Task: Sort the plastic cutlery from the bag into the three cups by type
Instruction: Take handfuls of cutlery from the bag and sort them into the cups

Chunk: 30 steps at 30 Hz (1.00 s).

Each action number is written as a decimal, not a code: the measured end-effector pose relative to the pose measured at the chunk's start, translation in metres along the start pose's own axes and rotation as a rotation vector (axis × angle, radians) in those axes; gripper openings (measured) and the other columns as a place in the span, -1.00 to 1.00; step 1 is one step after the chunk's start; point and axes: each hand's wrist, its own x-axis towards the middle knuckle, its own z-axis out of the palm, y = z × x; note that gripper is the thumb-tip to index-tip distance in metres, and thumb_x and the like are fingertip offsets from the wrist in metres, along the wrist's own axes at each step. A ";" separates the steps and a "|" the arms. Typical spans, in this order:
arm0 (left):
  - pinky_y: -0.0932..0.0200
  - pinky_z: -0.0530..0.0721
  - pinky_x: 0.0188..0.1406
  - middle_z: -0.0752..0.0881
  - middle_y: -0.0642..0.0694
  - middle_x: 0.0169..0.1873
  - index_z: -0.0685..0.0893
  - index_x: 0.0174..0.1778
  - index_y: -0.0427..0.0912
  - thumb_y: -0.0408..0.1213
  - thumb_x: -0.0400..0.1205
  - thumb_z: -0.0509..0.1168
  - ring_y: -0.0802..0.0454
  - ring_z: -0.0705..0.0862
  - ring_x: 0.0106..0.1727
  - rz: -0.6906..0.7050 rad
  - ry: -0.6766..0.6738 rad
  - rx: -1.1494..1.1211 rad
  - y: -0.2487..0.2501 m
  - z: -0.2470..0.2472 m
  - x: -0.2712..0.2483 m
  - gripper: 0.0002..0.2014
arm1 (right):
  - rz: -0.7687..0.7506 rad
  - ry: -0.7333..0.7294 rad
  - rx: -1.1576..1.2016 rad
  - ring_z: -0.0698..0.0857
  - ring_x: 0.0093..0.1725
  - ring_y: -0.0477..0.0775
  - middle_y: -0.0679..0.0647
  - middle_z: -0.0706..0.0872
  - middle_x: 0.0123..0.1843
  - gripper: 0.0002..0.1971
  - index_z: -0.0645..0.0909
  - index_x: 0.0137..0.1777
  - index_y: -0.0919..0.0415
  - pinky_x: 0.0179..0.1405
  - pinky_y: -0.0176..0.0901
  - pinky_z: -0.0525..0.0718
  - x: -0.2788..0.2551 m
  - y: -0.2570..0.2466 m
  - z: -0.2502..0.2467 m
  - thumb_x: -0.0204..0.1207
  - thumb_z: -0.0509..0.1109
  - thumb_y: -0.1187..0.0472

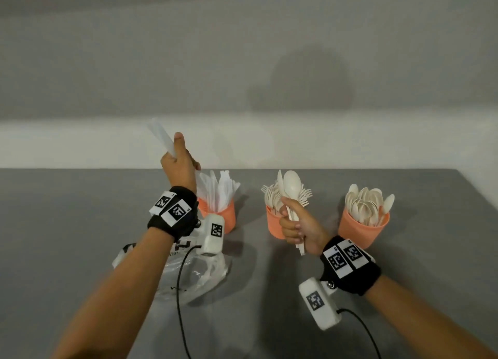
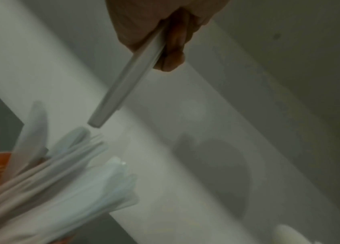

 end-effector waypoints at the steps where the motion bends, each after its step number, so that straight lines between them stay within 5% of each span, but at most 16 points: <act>1: 0.19 0.45 -0.49 0.33 0.11 -0.86 0.31 -0.57 -0.13 -0.08 0.69 0.15 0.21 0.34 -0.76 0.013 0.014 0.033 -0.006 -0.003 0.003 -0.52 | -0.003 -0.006 -0.008 0.12 -0.83 -0.21 -0.13 0.17 -0.79 -0.60 0.28 -0.42 0.08 -0.80 -0.47 0.04 0.003 0.001 0.004 0.66 0.04 -0.04; 5: 0.21 0.53 -0.41 0.46 0.09 -0.79 0.36 -0.57 -0.13 -0.01 0.70 0.10 0.16 0.48 -0.63 0.008 -0.025 0.169 -0.046 -0.011 0.006 -0.50 | -0.009 -0.006 -0.039 0.13 -0.80 -0.20 -0.13 0.18 -0.75 -0.61 0.30 -0.41 0.10 -0.82 -0.45 0.14 0.008 0.007 0.011 0.66 0.10 0.00; 8: 0.17 0.50 -0.28 0.55 0.00 -0.53 0.43 -0.50 -0.12 -0.08 0.71 0.10 0.05 0.53 -0.43 -0.042 -0.096 0.323 -0.080 -0.017 0.005 -0.57 | -0.004 0.018 -0.062 0.13 -0.78 -0.19 -0.12 0.18 -0.73 -0.62 0.30 -0.40 0.10 -0.82 -0.42 0.16 0.009 0.007 0.009 0.66 0.11 0.01; 14: 0.22 0.45 -0.10 0.61 -0.16 -0.12 0.50 0.00 -0.28 -0.36 0.67 0.15 -0.05 0.57 -0.09 0.031 -0.126 0.507 -0.103 -0.027 0.003 -0.92 | -0.019 0.053 -0.107 0.14 -0.77 -0.19 -0.12 0.18 -0.72 -0.63 0.28 -0.40 0.10 -0.80 -0.40 0.15 0.009 0.004 0.005 0.66 0.10 0.04; 22: 0.28 0.45 0.03 0.51 -0.32 0.23 0.46 0.35 -0.34 -0.48 0.60 0.22 -0.12 0.58 0.12 0.346 -0.206 0.744 -0.096 -0.024 0.004 -0.63 | -0.040 0.064 -0.153 0.15 -0.77 -0.18 -0.11 0.20 -0.71 -0.64 0.31 -0.38 0.12 -0.79 -0.40 0.17 0.009 0.009 0.013 0.65 0.16 0.05; 27: 0.01 0.58 0.20 0.47 -0.26 0.39 0.47 0.39 -0.32 -0.42 0.67 0.11 -0.20 0.58 0.28 0.424 -0.262 0.839 -0.096 -0.026 0.015 -0.65 | -0.053 0.078 -0.160 0.15 -0.76 -0.18 -0.09 0.21 -0.70 -0.65 0.31 -0.38 0.12 -0.80 -0.38 0.18 0.008 0.008 0.009 0.65 0.16 0.05; 30: -0.09 0.38 0.42 0.46 -0.32 0.44 0.49 0.38 -0.40 -0.30 0.73 -0.01 -0.27 0.46 0.44 0.433 -0.304 1.017 -0.100 -0.025 0.017 -0.62 | -0.057 0.079 -0.149 0.15 -0.76 -0.18 -0.09 0.21 -0.69 -0.65 0.32 -0.38 0.13 -0.79 -0.38 0.18 0.008 0.007 0.009 0.65 0.16 0.06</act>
